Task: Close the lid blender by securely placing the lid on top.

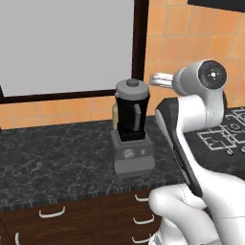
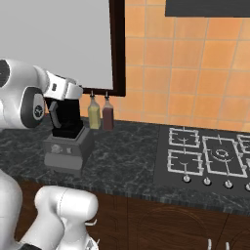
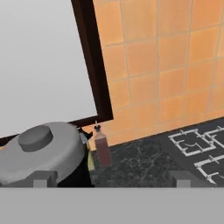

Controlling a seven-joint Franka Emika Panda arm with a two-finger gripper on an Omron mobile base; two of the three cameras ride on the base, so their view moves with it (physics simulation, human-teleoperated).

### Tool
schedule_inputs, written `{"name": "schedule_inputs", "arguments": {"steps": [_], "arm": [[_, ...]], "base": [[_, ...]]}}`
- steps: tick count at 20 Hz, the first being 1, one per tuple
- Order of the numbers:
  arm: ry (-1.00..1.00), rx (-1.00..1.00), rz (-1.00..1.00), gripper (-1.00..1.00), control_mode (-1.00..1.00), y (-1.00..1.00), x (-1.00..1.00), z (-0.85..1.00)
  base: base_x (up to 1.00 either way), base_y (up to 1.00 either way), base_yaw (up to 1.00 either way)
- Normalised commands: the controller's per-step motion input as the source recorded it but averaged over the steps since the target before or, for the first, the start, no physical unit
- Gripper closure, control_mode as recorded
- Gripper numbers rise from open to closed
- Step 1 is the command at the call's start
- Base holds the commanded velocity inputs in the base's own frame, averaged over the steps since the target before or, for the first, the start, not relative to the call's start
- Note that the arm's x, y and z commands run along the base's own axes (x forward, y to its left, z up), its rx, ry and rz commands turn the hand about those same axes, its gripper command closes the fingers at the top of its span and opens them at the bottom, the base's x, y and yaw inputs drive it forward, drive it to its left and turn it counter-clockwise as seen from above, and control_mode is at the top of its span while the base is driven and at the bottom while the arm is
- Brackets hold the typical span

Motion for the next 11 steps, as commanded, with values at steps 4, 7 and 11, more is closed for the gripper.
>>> {"name": "schedule_inputs", "arguments": {"steps": [4, 7, 11], "arm": [[0.0, 0.05, -0.06, -1.0, -1.0, -0.54, -0.21, 0.0], [0.0, 0.0, 0.0, -1.0, -1.0, -0.14, 0.0, 0.0], [0.0, 0.0, 0.0, -1.0, -1.0, -0.16, 0.0, 0.0]], "base": [[0.0, 0.0, 0.0], [0.0, 0.0, 0.0], [0.0, 0.0, 0.0]]}}
